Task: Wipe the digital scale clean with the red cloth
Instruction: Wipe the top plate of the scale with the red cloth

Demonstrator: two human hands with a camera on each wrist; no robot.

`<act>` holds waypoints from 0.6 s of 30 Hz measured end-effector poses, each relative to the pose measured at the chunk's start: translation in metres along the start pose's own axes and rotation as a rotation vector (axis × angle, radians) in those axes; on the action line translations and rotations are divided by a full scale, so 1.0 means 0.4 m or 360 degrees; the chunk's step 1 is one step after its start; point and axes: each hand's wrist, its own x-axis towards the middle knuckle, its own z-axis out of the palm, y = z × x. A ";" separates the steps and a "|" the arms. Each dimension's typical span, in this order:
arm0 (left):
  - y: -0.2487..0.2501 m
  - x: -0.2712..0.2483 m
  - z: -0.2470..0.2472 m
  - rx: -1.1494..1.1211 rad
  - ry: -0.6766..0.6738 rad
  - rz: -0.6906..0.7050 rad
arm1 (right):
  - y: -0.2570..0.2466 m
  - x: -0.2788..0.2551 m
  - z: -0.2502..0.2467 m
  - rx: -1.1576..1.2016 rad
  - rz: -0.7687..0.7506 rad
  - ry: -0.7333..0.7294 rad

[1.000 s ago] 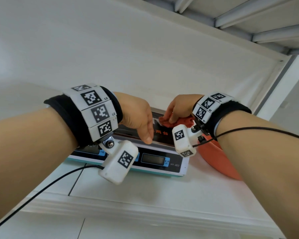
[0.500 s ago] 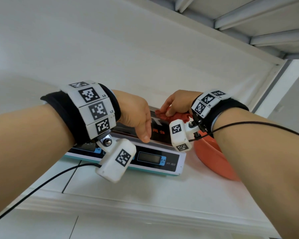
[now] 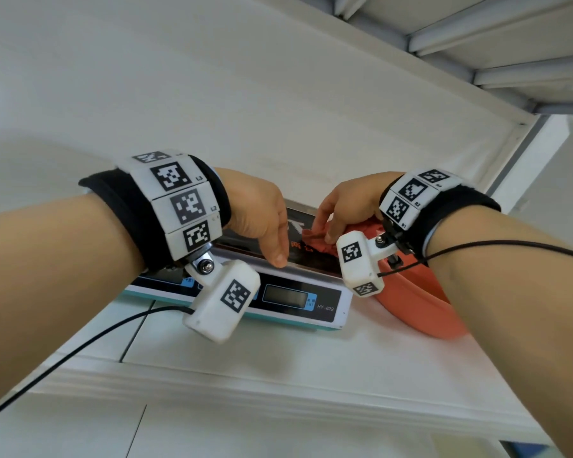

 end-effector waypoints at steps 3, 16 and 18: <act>0.002 -0.001 0.000 0.0003 0.0013 0.0012 | 0.008 -0.015 0.001 0.0166 0.0007 -0.0153; -0.005 -0.001 0.001 -0.0007 0.0033 0.0037 | 0.006 -0.027 0.027 0.0274 0.0070 -0.0174; -0.005 -0.001 0.001 -0.0004 0.0040 0.0042 | 0.011 -0.029 0.020 0.0372 0.0086 -0.0100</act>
